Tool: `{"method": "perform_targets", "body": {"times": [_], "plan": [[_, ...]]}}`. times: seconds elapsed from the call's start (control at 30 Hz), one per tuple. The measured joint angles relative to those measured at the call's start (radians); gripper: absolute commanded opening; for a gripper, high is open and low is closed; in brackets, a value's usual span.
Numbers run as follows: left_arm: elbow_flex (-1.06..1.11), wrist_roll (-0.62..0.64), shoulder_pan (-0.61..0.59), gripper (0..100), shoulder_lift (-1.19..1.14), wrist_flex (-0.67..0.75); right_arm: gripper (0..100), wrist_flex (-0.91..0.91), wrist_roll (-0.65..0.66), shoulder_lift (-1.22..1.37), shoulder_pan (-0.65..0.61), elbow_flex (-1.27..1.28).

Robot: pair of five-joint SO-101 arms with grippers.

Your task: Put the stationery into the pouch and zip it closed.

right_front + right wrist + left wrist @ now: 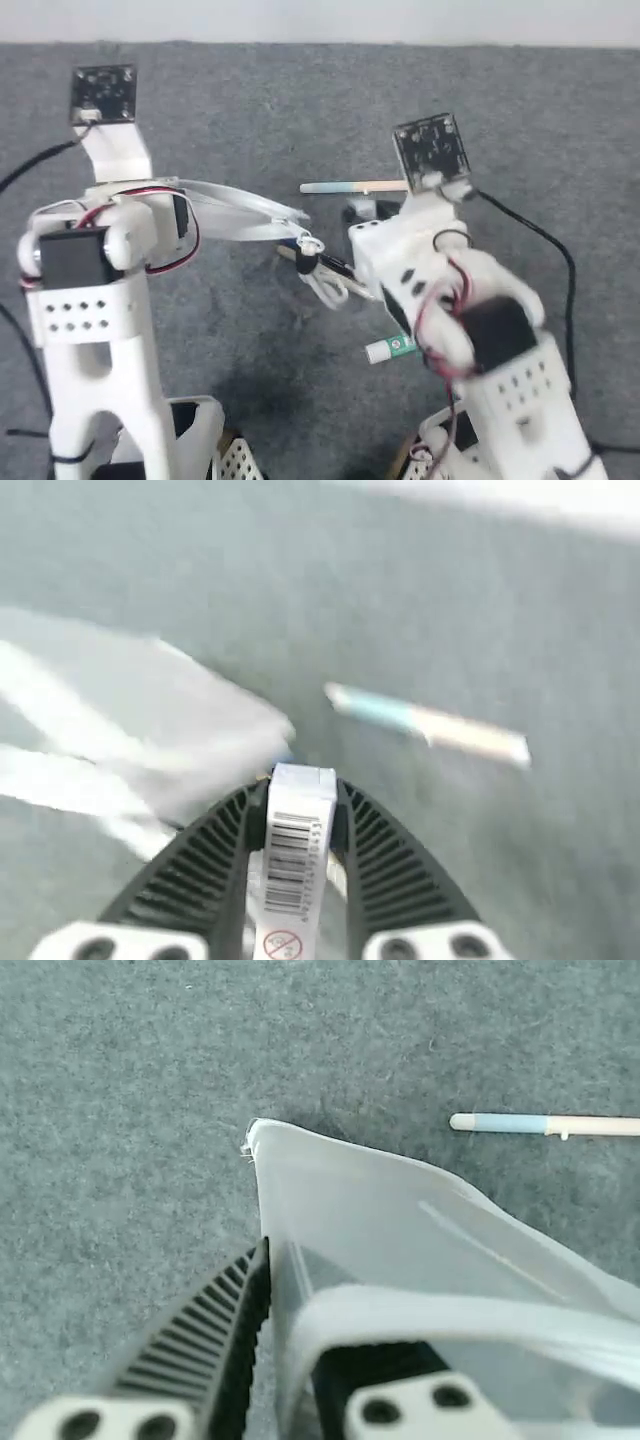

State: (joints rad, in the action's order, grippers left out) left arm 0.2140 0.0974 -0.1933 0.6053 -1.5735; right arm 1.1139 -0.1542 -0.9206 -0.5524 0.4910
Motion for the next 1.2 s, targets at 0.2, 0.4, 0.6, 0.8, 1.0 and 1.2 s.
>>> {"method": "perform_targets", "body": {"times": [0.2,0.4,0.6,0.8,1.0,1.2], "plan": [[0.0,0.055,0.002,7,0.0,-0.043,0.6,-0.201,0.0,-0.094,-0.101,0.0],[0.0,0.107,0.0,1,0.0,-0.041,0.6,-0.371,0.0,-0.103,-0.172,0.0],[0.0,0.146,0.0,1,0.0,-0.014,0.6,-0.503,0.0,-0.104,-0.255,0.051],[0.0,0.195,0.0,1,0.0,0.006,0.6,-0.796,0.0,-0.107,-0.275,0.295],[0.02,0.207,0.0,1,0.0,0.038,0.6,-1.155,0.077,-0.107,-0.279,0.522],[0.02,0.207,0.002,1,0.0,0.04,0.6,-1.376,0.106,-0.107,-0.319,0.635]]}}
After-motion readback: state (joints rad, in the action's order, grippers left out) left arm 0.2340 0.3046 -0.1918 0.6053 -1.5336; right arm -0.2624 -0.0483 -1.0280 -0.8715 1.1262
